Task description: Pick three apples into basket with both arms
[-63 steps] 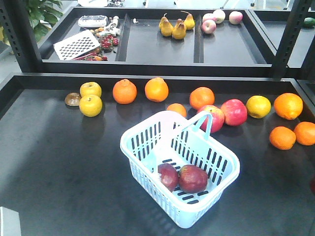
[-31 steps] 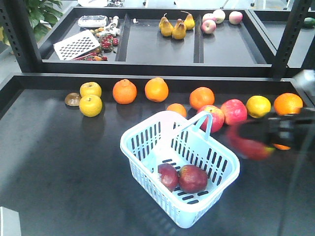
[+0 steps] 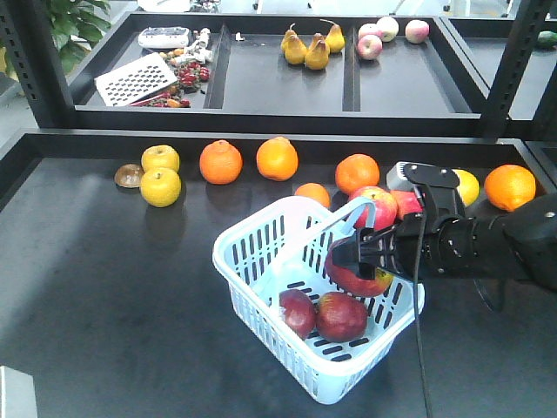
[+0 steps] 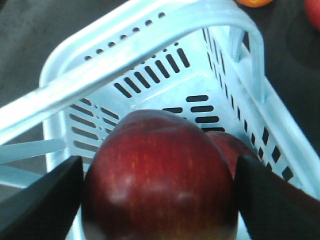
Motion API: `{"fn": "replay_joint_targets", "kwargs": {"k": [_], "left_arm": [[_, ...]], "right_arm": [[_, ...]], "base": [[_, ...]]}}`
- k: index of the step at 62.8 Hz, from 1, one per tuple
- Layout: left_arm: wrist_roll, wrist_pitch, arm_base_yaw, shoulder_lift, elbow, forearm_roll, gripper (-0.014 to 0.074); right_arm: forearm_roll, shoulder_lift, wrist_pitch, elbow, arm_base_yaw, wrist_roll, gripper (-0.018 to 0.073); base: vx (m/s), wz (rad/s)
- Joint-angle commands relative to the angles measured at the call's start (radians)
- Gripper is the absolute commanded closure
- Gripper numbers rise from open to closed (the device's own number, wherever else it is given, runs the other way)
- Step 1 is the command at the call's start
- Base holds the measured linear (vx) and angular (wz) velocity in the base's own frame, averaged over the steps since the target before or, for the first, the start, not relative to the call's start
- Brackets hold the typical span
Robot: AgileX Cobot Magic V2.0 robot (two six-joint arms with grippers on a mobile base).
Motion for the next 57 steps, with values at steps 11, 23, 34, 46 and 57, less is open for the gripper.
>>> {"fn": "replay_joint_targets", "kwargs": {"k": [11, 23, 34, 46, 57], "left_arm": [[0.001, -0.003, 0.0, -0.003, -0.022, -0.013, 0.0603], [0.001, -0.003, 0.0, -0.003, -0.022, -0.013, 0.0603], [0.0, -0.004, 0.0, -0.003, -0.022, -0.013, 0.0603], [0.0, -0.004, 0.0, -0.003, -0.022, -0.013, 0.0603], [0.001, -0.004, 0.0, -0.003, -0.022, -0.013, 0.0603]], "right_arm": [[0.039, -0.029, 0.009, -0.037, -0.001, -0.069, -0.0162], [0.037, -0.045, 0.054, -0.037, -0.001, -0.09, -0.002], [0.019, -0.109, 0.176, -0.036, -0.002, -0.116, 0.0357], [-0.091, -0.241, 0.343, -0.026, -0.002, -0.109, 0.0568], [-0.15, -0.485, 0.36, 0.106, -0.002, -0.107, 0.0564]], "base": [[0.0, 0.0], [0.0, 0.0], [0.0, 0.0], [0.0, 0.0], [0.0, 0.0]]}}
